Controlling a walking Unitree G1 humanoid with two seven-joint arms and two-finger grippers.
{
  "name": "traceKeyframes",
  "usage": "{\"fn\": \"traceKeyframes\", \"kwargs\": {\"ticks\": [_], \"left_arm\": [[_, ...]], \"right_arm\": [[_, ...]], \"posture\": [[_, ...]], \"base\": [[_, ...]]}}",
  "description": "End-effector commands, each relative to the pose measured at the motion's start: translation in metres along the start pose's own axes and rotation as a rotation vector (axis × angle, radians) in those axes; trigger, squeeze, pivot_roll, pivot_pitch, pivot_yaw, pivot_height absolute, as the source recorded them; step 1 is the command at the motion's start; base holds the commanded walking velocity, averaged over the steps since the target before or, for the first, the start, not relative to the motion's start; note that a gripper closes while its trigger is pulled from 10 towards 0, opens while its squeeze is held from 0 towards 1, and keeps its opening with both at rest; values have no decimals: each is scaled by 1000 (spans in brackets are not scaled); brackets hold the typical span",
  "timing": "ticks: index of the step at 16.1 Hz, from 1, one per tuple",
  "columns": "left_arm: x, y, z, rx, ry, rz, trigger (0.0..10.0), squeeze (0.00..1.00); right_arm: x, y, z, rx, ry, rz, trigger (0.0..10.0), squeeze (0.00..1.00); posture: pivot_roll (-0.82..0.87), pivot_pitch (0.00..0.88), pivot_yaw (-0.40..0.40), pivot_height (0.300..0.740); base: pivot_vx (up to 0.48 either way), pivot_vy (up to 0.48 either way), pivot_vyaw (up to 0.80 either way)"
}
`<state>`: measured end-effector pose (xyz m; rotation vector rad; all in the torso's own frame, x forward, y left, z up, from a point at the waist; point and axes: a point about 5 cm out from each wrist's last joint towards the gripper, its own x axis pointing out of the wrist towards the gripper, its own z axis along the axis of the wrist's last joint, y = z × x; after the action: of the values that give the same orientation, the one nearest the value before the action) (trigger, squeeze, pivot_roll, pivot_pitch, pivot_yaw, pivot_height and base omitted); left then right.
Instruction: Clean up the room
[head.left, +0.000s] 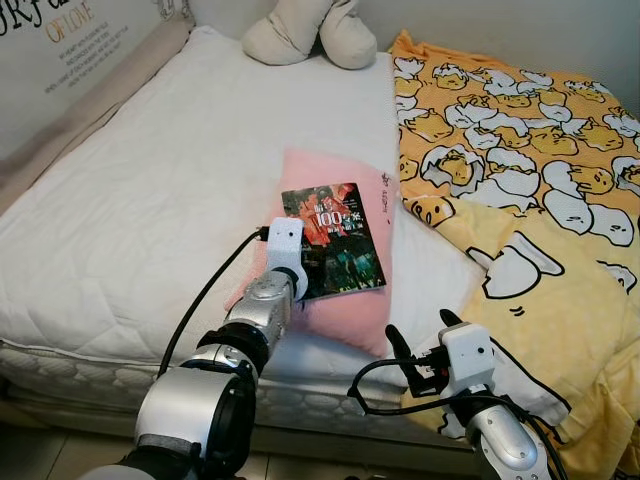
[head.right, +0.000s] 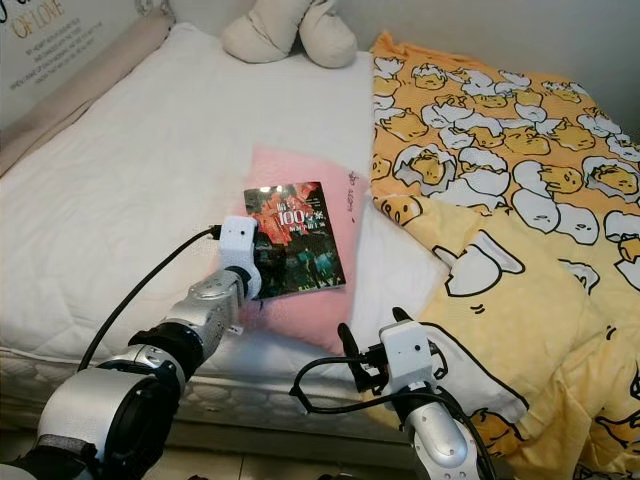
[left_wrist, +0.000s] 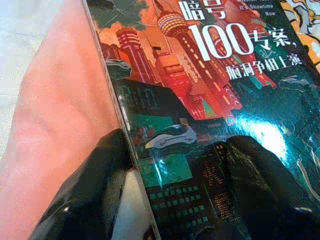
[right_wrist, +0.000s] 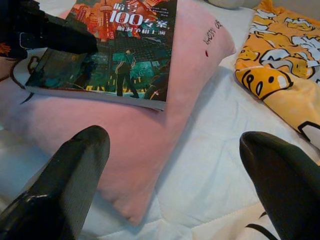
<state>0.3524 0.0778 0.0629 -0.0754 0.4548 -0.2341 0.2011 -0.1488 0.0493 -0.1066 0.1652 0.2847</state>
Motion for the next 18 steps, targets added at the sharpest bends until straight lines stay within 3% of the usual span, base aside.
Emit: {"fn": "traceKeyframes", "kwargs": {"ticks": [1,4,8,12,18], "left_arm": [[-3,-1,-25,-38,103,-5,0,0],[-4,4,-25,-80,99,10,0,0],[-4,10,-21,-36,72,-2,0,0],[-1,-11,-8,14,11,-120,0,0],[-1,-2,37,-119,-212,-168,0,0]], "right_arm": [[0,-2,2,-6,0,-7,10000,0],[1,-3,2,-4,3,-9,10000,0],[6,-4,2,-8,2,-2,10000,0],[11,-7,1,-17,-2,-1,10000,0],[16,-9,3,-20,-17,-14,10000,0]], "posture": [[-138,0,-49,740],[-133,0,-50,740],[-121,0,-52,740],[-108,0,-54,740],[-105,0,-47,740]], "base": [[0,0,0],[0,0,0],[0,0,0],[0,0,0],[0,0,0]]}}
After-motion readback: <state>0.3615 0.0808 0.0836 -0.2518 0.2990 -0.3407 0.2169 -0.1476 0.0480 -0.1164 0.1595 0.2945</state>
